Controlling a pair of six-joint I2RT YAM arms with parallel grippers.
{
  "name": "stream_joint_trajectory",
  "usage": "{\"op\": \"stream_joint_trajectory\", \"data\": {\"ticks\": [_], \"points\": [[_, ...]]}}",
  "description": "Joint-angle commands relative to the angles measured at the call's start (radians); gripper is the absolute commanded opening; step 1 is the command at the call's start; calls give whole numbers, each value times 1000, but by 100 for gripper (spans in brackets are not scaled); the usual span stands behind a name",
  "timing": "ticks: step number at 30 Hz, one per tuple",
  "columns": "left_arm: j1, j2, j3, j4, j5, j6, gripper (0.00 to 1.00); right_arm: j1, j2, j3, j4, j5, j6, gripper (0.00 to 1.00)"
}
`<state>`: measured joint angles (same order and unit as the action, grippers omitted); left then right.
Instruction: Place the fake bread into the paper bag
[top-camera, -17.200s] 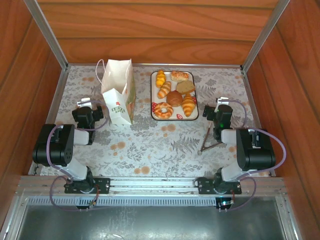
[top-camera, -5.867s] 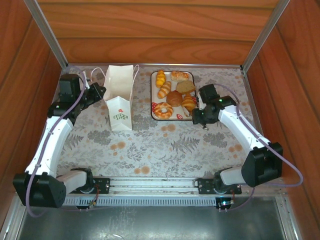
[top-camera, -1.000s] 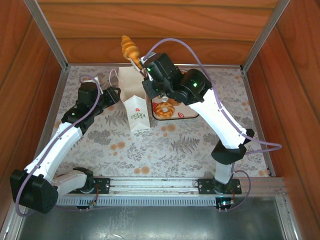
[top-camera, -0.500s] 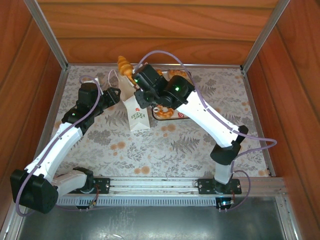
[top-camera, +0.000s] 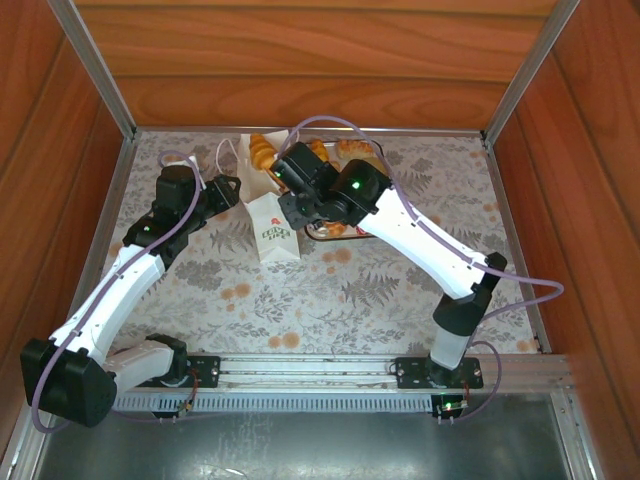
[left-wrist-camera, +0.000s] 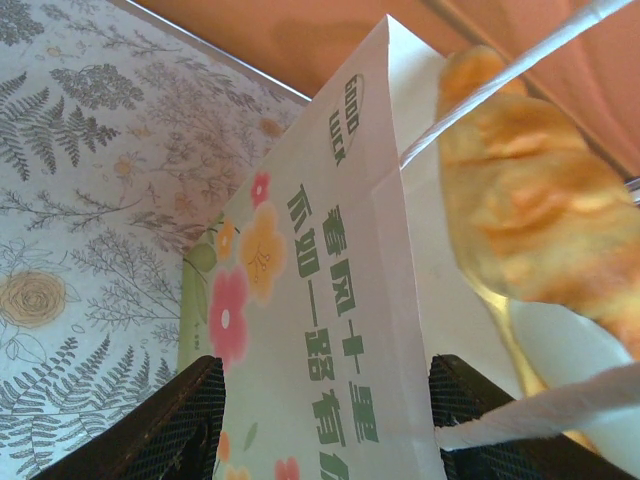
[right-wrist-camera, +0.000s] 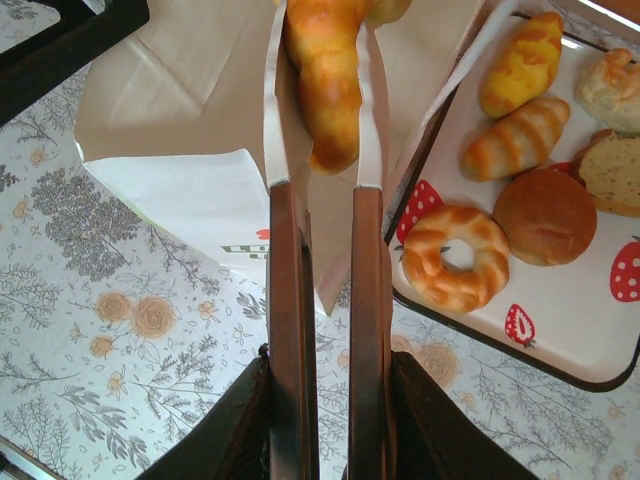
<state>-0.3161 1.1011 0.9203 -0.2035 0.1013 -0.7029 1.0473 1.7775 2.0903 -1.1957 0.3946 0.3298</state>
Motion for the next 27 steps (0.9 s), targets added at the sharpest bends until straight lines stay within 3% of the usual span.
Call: {"op": "stream_joint_trajectory", "data": {"ticks": [1, 16, 27], "points": [[8, -8, -8, -21, -9, 20, 58, -2, -38, 1, -15, 38, 1, 27], [10, -4, -3, -26, -11, 22, 58, -24, -73, -44, -21, -57, -49, 29], [9, -4, 0, -26, 2, 20, 58, -39, -71, -46, -14, -42, -42, 45]]}}
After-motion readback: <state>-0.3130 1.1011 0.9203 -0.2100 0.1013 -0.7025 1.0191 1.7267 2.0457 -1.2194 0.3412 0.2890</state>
